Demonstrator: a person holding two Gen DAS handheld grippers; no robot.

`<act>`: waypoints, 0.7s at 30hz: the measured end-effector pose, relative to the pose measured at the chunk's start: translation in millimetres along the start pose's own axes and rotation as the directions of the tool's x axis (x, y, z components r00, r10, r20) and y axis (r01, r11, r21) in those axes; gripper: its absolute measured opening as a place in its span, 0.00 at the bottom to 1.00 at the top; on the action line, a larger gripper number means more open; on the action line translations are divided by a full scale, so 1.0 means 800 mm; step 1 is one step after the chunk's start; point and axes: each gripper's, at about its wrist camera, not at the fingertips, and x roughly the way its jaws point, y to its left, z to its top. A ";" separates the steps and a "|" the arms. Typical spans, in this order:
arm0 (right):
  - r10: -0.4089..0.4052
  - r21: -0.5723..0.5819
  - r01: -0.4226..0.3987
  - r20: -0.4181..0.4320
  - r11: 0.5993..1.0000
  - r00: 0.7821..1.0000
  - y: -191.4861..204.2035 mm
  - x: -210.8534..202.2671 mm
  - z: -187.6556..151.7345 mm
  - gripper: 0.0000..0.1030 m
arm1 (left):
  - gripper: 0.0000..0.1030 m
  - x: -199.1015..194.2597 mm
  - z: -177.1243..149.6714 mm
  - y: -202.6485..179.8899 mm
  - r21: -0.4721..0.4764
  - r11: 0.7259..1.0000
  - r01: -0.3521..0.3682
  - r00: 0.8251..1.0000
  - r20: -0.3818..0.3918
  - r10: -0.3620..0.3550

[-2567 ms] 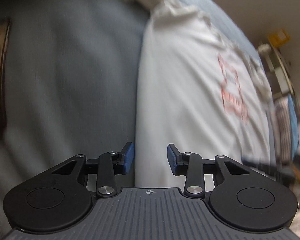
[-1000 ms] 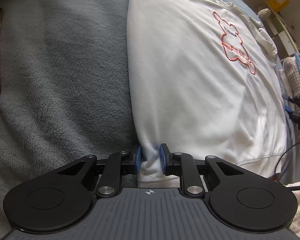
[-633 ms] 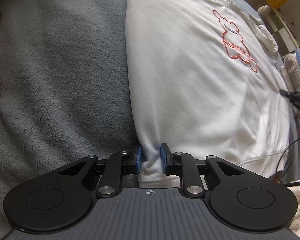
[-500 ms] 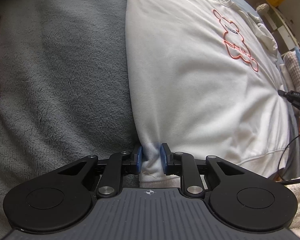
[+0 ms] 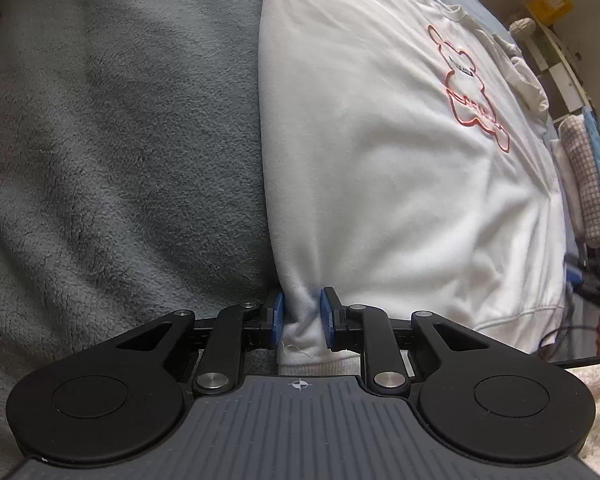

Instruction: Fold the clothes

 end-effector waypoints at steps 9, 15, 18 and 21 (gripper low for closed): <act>-0.228 -0.250 0.232 0.042 0.940 0.973 0.055 -0.011 -0.038 0.01 | 0.20 -0.001 -0.003 -0.002 0.009 1.000 -0.010 1.000 0.015 0.010; -0.270 -0.241 0.277 0.061 0.930 0.961 0.048 -0.007 -0.039 0.02 | 0.20 -0.002 -0.003 0.000 0.000 1.000 0.009 1.000 0.012 -0.009; -0.210 -0.179 0.209 0.012 0.961 0.978 0.037 -0.019 -0.040 0.12 | 0.20 -0.001 -0.002 0.004 -0.009 1.000 0.023 1.000 0.008 -0.023; -0.176 -0.187 0.167 -0.032 0.968 0.984 0.035 -0.024 -0.046 0.29 | 0.20 0.000 -0.001 0.005 -0.007 1.000 0.027 1.000 0.007 -0.027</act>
